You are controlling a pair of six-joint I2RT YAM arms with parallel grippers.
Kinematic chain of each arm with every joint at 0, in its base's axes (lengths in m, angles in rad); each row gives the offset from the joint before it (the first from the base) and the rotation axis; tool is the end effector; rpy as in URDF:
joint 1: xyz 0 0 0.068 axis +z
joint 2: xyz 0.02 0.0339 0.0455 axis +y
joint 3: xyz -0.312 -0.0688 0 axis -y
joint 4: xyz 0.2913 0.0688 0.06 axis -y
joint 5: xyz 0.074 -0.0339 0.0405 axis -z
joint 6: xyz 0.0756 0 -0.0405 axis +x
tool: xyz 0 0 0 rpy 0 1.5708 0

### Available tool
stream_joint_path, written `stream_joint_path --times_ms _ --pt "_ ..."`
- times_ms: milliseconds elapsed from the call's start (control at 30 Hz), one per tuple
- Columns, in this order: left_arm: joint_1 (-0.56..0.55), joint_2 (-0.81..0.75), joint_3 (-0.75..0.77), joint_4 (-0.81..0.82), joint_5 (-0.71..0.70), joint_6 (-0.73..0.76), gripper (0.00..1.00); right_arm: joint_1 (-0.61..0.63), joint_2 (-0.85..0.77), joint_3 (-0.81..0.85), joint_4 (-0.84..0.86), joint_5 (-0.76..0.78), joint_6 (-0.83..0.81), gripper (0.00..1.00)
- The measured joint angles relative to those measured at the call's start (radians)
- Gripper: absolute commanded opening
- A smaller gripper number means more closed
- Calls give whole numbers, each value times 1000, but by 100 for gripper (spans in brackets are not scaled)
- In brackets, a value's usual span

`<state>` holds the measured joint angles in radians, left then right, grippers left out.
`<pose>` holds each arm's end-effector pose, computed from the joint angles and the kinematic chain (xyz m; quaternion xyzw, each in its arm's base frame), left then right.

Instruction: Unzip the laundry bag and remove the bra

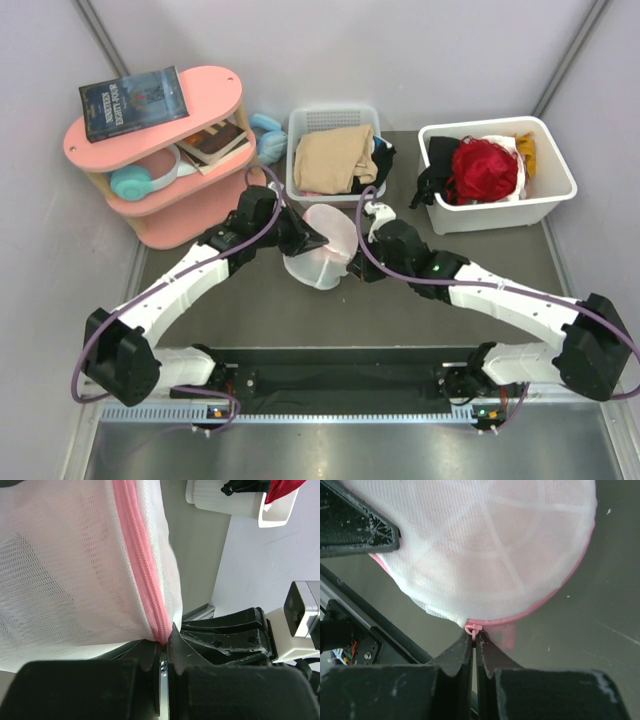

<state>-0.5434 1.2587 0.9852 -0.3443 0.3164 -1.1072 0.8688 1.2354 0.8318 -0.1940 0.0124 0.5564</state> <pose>0.2787 -0.1958 0.3050 -0.1747 0.8630 -0.4278 0.2044 0.2154 0.2532 0.2647 -0.1346 0.8736 0.3016 0.3574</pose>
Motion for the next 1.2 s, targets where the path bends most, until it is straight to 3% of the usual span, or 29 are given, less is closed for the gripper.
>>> stream_joint_path --times_ms 400,433,467,567,633,867,1200 --pt "81 44 15 -8 130 118 0 -1 -60 -21 -34 26 -4 0" --pt "81 66 27 -7 140 133 5 -1 -63 -21 -42 28 -5 0" --pt "81 86 37 -5 144 144 27 -1 -64 -21 -47 29 -6 0" --pt "82 135 71 -3 155 192 64 -1 -64 -21 -72 29 -6 0" --pt "89 160 107 -7 144 216 70 -1 -64 -20 -98 28 -6 0" --pt "96 127 155 -148 44 274 72 29 -20 12 -131 29 16 0" --pt "94 -220 -65 -281 -16 191 70 172 184 145 -112 3 76 0"
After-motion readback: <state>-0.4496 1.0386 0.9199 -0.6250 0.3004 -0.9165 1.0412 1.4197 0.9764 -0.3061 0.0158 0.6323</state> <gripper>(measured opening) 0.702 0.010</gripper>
